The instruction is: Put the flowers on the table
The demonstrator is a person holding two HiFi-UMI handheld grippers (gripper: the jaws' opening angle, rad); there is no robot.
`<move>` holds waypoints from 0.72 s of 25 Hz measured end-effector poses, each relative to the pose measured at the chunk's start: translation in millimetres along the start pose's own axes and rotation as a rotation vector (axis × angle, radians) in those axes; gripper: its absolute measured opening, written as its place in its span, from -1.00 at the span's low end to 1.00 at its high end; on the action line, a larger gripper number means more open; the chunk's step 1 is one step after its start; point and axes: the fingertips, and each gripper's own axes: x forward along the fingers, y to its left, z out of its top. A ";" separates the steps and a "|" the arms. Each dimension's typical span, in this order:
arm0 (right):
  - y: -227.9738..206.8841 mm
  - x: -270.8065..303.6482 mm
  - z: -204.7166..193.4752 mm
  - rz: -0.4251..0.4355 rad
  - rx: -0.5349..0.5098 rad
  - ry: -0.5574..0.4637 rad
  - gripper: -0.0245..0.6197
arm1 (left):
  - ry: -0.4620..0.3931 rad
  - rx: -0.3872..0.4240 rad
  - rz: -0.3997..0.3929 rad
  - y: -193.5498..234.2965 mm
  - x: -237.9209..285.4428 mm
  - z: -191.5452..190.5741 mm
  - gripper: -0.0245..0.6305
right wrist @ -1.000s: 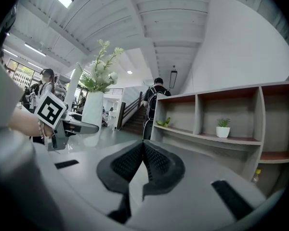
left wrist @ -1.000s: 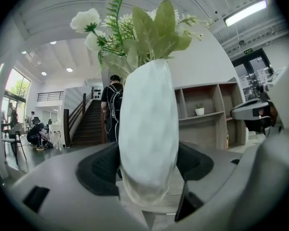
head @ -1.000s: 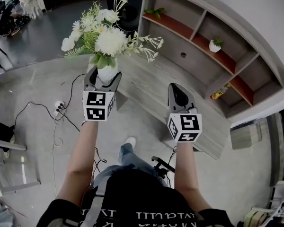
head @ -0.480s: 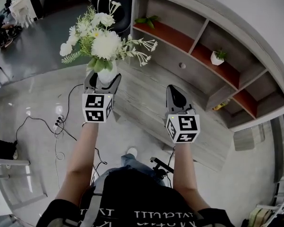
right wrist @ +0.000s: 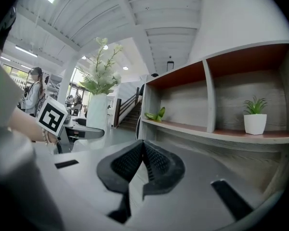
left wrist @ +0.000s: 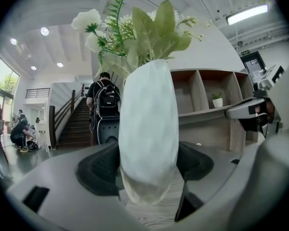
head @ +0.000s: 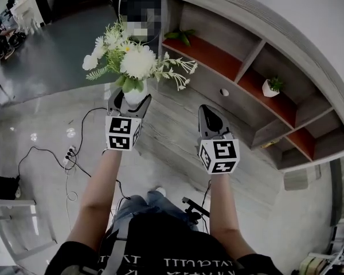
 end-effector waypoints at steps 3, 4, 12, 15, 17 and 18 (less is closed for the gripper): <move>21.0 -24.1 14.4 0.044 -0.052 0.009 -0.88 | -0.015 -0.010 0.026 -7.4 -34.4 6.0 0.16; 20.4 -31.1 18.0 0.063 -0.071 0.027 -0.88 | -0.010 -0.034 0.035 -15.1 -40.5 5.6 0.16; 53.1 -52.0 48.1 0.246 0.006 0.032 -0.88 | 0.105 0.048 0.130 -11.2 -91.2 42.9 0.16; 49.7 -51.8 43.7 0.238 0.007 0.050 -0.88 | 0.097 0.027 0.134 -13.6 -80.2 36.8 0.16; 49.9 -52.1 43.0 0.230 0.026 0.059 -0.88 | 0.100 0.026 0.132 -13.0 -76.7 33.3 0.16; 50.6 -51.8 44.8 0.226 0.043 0.060 -0.88 | 0.108 0.035 0.134 -11.8 -76.8 32.7 0.16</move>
